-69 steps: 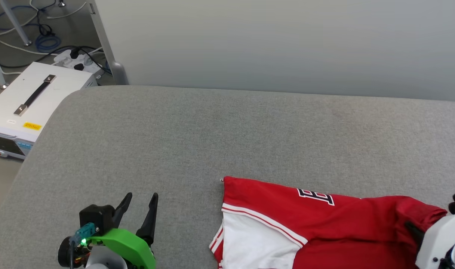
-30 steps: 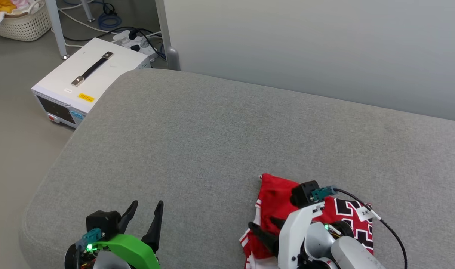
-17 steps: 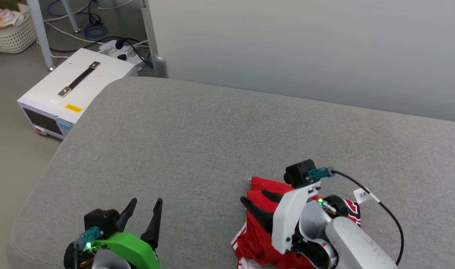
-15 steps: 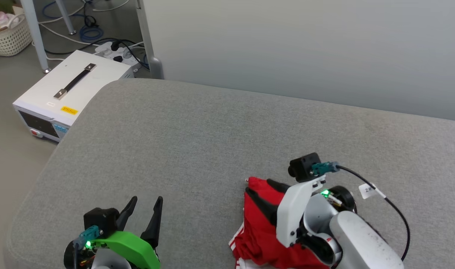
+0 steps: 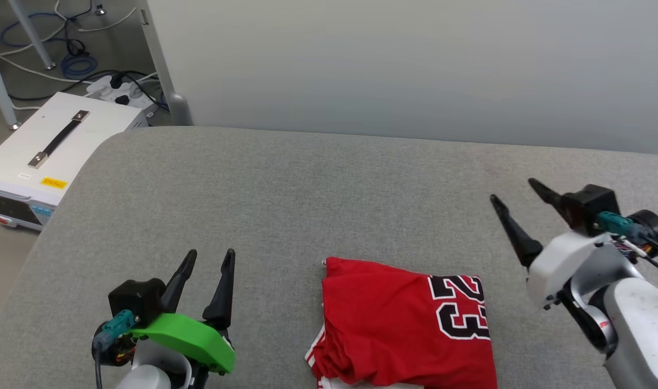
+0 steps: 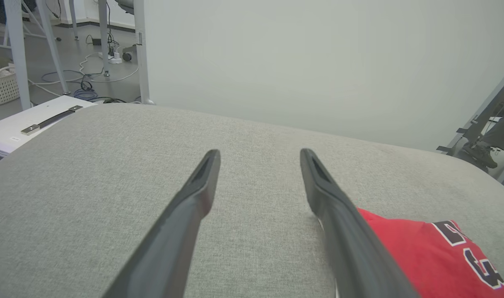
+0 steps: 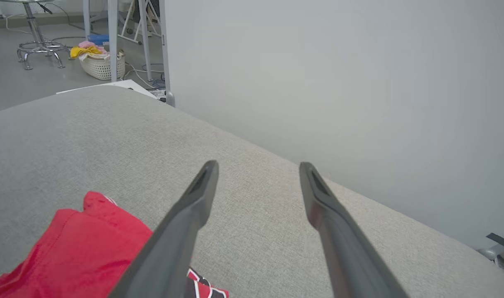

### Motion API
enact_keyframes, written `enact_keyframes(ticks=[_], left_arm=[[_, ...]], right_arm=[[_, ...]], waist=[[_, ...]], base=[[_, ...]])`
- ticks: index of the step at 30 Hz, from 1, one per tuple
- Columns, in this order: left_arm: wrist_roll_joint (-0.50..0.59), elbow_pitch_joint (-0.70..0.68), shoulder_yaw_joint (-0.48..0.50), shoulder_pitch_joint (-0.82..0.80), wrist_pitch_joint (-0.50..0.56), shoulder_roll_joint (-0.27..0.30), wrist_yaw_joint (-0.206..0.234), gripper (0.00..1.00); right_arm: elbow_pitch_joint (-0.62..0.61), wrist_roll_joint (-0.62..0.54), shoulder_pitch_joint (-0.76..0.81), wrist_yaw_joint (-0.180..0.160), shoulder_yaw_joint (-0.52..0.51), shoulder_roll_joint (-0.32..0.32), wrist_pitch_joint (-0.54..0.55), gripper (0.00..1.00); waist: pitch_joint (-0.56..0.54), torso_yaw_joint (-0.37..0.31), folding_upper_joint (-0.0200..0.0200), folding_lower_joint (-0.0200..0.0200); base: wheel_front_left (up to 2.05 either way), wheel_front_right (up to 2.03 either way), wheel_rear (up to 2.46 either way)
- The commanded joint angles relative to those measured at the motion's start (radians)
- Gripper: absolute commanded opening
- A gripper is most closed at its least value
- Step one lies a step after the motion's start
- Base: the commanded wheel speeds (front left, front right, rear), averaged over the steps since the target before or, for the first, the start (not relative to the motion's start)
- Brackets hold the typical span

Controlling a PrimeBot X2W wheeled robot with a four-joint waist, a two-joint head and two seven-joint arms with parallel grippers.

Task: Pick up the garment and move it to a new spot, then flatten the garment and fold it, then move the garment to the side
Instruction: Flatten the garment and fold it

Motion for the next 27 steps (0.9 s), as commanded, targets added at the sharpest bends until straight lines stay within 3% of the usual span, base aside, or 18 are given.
enact_keyframes(ticks=[1, 6, 14, 20, 27], left_arm=[[0.021, -0.008, 0.016, 0.021, -0.006, -0.013, -0.009, 1.00], [0.072, -0.024, 0.060, 0.039, -0.006, -0.048, -0.038, 1.00], [0.160, -0.065, 0.159, 0.087, -0.006, -0.128, -0.102, 1.00], [0.240, -0.069, 0.224, 0.119, -0.006, -0.179, -0.159, 1.00], [0.301, -0.051, 0.274, 0.136, -0.006, -0.225, -0.202, 1.00]], right_arm=[[-0.017, -0.018, 0.034, -0.001, -0.027, -0.008, -0.030, 1.00], [-0.076, -0.050, 0.141, -0.001, -0.163, 0.005, -0.112, 1.00], [-0.209, -0.097, 0.336, -0.001, -0.333, 0.133, -0.205, 1.00], [-0.233, -0.126, 0.427, -0.001, -0.384, 0.225, -0.256, 1.00], [-0.215, -0.140, 0.446, -0.001, -0.377, 0.255, -0.269, 1.00]], waist=[[0.008, -0.015, -0.0001, 0.0000], [0.010, -0.026, -0.0001, 0.0000], [0.011, -0.043, -0.0001, 0.0000], [0.012, -0.050, -0.0001, 0.0000], [0.008, -0.052, -0.0001, 0.0000]], base=[[0.00, 0.00, 0.00], [0.00, 0.00, 0.00], [0.00, 0.00, 0.00], [0.00, 0.00, 0.00], [0.00, 0.00, 0.00]])
